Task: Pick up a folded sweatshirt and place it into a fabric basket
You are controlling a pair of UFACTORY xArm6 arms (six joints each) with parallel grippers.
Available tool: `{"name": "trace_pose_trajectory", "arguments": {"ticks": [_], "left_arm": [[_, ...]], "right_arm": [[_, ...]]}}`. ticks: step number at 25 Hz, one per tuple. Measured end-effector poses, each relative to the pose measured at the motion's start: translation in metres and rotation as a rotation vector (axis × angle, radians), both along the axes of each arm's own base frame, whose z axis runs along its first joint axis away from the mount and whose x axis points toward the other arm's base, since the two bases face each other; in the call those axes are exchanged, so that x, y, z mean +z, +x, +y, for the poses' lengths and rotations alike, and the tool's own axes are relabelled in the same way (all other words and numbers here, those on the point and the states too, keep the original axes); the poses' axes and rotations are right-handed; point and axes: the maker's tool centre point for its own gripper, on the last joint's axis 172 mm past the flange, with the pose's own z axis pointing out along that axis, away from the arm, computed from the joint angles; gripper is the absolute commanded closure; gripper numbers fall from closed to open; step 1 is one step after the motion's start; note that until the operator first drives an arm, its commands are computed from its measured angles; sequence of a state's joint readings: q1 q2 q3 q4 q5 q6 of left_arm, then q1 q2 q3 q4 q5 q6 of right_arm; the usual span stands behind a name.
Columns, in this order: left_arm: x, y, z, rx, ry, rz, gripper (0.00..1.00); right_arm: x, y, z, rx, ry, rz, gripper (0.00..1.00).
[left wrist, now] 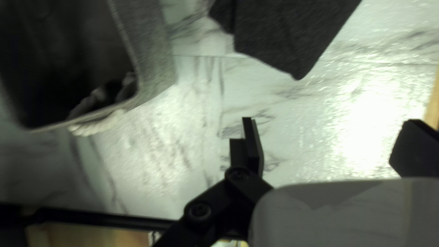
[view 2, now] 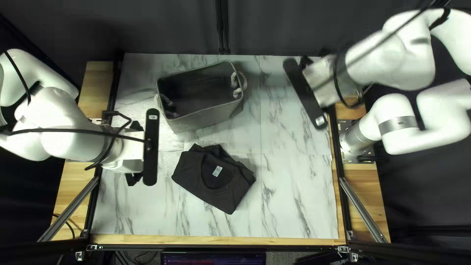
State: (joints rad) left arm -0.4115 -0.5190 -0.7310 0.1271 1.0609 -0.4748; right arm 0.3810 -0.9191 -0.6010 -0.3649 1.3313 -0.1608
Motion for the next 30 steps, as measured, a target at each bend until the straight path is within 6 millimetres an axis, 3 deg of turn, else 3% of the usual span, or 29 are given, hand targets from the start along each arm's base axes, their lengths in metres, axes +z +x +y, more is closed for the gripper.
{"name": "trace_pose_trajectory", "arguments": {"ticks": [2, 6, 17, 19, 23, 30], "left_arm": [[0.008, -0.004, 0.011, -0.006, -0.024, -0.002, 0.00], [0.025, -0.024, 0.024, -0.034, -0.049, -0.028, 0.00], [0.027, -0.031, 0.026, -0.045, -0.055, -0.028, 0.00], [0.025, -0.030, 0.030, -0.028, -0.062, -0.015, 0.00], [0.010, -0.016, 0.041, 0.000, -0.090, -0.003, 0.00], [-0.027, 0.021, 0.035, 0.005, -0.130, -0.023, 0.00]], "right_arm": [[-0.005, 0.004, 0.013, 0.000, -0.017, -0.008, 0.00], [-0.007, 0.008, 0.010, 0.005, -0.020, -0.020, 0.00], [-0.007, 0.009, 0.008, 0.012, -0.014, -0.025, 0.00], [-0.019, 0.009, 0.011, 0.014, -0.027, -0.019, 0.00], [-0.063, 0.007, 0.030, 0.063, -0.074, -0.025, 0.00], [-0.097, 0.016, 0.064, 0.104, -0.115, -0.061, 0.00]]}}
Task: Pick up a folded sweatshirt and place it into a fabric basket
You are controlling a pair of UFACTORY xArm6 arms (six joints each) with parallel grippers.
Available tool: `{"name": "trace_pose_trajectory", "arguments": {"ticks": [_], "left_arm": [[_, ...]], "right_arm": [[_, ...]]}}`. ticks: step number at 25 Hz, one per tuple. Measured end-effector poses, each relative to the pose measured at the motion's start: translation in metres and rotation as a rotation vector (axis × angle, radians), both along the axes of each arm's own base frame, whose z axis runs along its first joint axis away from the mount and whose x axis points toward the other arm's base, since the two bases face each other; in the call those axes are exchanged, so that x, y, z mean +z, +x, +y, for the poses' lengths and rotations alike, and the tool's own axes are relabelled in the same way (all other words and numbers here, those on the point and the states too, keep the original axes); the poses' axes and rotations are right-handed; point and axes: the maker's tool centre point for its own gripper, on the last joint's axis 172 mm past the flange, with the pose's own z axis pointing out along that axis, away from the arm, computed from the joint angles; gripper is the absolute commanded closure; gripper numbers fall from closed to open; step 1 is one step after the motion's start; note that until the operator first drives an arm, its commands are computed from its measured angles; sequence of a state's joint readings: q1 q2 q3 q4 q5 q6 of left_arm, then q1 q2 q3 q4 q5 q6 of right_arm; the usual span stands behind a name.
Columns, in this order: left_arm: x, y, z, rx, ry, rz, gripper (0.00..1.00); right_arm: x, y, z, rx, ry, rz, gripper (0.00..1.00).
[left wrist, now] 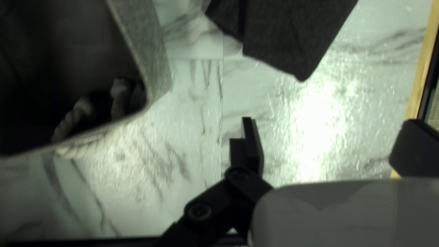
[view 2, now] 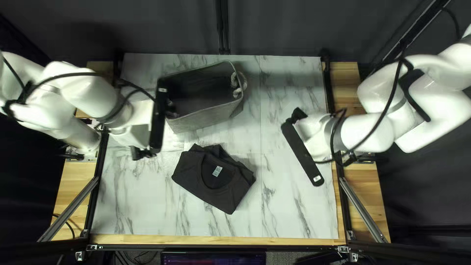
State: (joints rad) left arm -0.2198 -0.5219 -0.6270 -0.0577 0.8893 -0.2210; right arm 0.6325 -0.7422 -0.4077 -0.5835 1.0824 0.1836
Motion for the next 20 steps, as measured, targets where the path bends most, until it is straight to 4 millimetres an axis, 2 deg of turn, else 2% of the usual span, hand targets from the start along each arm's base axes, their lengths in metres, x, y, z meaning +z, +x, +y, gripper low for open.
{"name": "trace_pose_trajectory", "arguments": {"ticks": [3, 7, 16, 20], "left_arm": [[-0.019, 0.014, -0.010, -0.002, -0.014, -0.012, 0.00], [-0.037, 0.019, -0.016, 0.014, -0.032, -0.028, 0.00], [-0.049, 0.012, -0.011, 0.055, -0.045, -0.044, 0.00], [-0.053, 0.017, -0.010, 0.069, -0.042, -0.032, 0.00]], "right_arm": [[-0.013, 0.009, 0.023, 0.020, -0.001, -0.001, 0.00], [-0.036, 0.023, 0.043, 0.042, 0.012, 0.006, 0.00], [-0.077, 0.052, 0.048, 0.052, -0.008, 0.006, 0.00], [-0.080, 0.063, 0.057, 0.060, -0.007, -0.002, 0.00]]}}
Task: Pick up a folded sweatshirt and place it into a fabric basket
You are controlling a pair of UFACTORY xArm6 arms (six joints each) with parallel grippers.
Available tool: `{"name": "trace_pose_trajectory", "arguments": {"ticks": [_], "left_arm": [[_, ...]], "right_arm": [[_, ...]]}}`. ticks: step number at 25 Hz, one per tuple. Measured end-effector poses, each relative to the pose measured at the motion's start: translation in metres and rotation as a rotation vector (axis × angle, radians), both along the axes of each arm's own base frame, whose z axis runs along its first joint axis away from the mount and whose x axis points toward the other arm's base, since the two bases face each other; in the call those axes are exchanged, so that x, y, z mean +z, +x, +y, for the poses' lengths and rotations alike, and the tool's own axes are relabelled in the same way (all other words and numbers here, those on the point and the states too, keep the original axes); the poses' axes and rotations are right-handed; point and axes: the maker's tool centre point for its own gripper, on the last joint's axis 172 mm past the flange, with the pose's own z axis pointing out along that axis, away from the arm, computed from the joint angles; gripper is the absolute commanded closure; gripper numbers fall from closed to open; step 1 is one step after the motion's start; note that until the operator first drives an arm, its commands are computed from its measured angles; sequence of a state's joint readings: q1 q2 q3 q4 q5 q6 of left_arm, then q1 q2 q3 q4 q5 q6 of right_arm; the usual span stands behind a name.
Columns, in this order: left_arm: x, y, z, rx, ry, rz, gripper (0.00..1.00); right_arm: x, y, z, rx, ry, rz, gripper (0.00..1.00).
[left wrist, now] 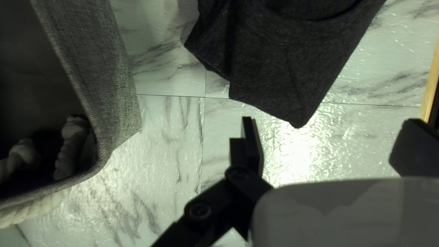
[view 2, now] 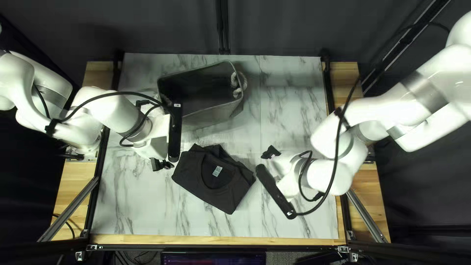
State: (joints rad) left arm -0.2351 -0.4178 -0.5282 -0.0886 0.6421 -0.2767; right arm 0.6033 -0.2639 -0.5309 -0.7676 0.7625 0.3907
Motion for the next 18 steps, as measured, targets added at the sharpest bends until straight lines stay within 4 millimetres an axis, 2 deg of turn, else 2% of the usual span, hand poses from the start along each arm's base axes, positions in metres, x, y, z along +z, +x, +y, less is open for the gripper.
{"name": "trace_pose_trajectory", "arguments": {"ticks": [13, 18], "left_arm": [[-0.002, 0.002, 0.000, 0.013, -0.002, 0.011, 0.00], [-0.006, 0.006, 0.000, 0.040, -0.009, 0.021, 0.00]], "right_arm": [[-0.001, 0.001, 0.001, 0.005, -0.003, -0.005, 0.00], [-0.010, 0.015, 0.017, 0.058, -0.018, -0.034, 0.00]]}}
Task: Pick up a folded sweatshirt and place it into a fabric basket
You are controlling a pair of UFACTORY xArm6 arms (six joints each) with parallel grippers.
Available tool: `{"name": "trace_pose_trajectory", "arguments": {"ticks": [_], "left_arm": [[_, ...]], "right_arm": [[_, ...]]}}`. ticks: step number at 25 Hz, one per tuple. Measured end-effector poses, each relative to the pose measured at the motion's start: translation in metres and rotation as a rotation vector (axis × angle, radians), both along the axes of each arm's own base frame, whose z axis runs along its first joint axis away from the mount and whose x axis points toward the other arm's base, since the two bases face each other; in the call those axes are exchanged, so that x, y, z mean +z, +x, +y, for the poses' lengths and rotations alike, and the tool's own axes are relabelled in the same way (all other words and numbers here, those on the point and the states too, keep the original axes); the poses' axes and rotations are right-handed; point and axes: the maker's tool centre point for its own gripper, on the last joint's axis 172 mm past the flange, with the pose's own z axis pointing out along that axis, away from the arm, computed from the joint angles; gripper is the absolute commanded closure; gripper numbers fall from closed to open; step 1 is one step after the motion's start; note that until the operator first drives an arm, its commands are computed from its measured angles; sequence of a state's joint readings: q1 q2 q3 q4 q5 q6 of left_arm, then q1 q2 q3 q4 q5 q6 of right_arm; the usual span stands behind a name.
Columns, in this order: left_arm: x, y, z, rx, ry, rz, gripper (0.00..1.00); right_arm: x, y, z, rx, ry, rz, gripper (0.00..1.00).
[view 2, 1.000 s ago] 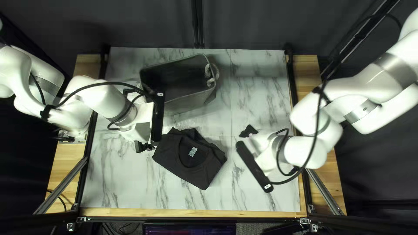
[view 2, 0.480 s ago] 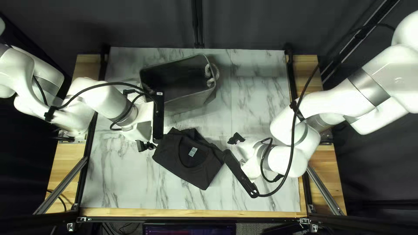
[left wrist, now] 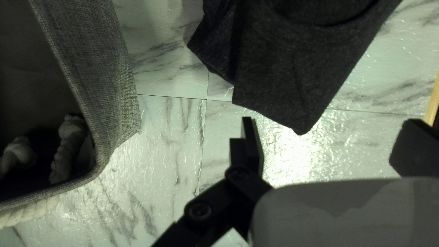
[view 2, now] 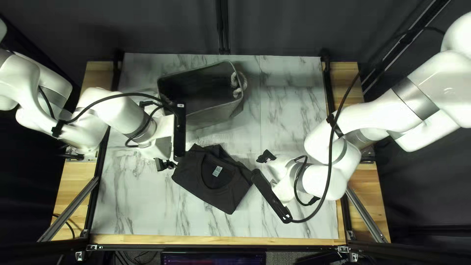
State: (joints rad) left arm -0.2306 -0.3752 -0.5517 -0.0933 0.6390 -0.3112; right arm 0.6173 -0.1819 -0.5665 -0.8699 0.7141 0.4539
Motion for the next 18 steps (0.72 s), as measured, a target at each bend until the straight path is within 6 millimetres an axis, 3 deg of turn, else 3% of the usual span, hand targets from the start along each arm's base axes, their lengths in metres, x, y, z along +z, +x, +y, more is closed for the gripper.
{"name": "trace_pose_trajectory", "arguments": {"ticks": [8, 18], "left_arm": [[-0.013, 0.006, -0.003, 0.046, -0.040, 0.007, 0.00], [-0.020, 0.004, -0.003, 0.048, -0.063, -0.003, 0.00]], "right_arm": [[-0.019, 0.019, 0.031, 0.075, -0.031, -0.020, 0.00], [-0.045, 0.033, 0.043, 0.092, -0.104, -0.064, 0.00]]}}
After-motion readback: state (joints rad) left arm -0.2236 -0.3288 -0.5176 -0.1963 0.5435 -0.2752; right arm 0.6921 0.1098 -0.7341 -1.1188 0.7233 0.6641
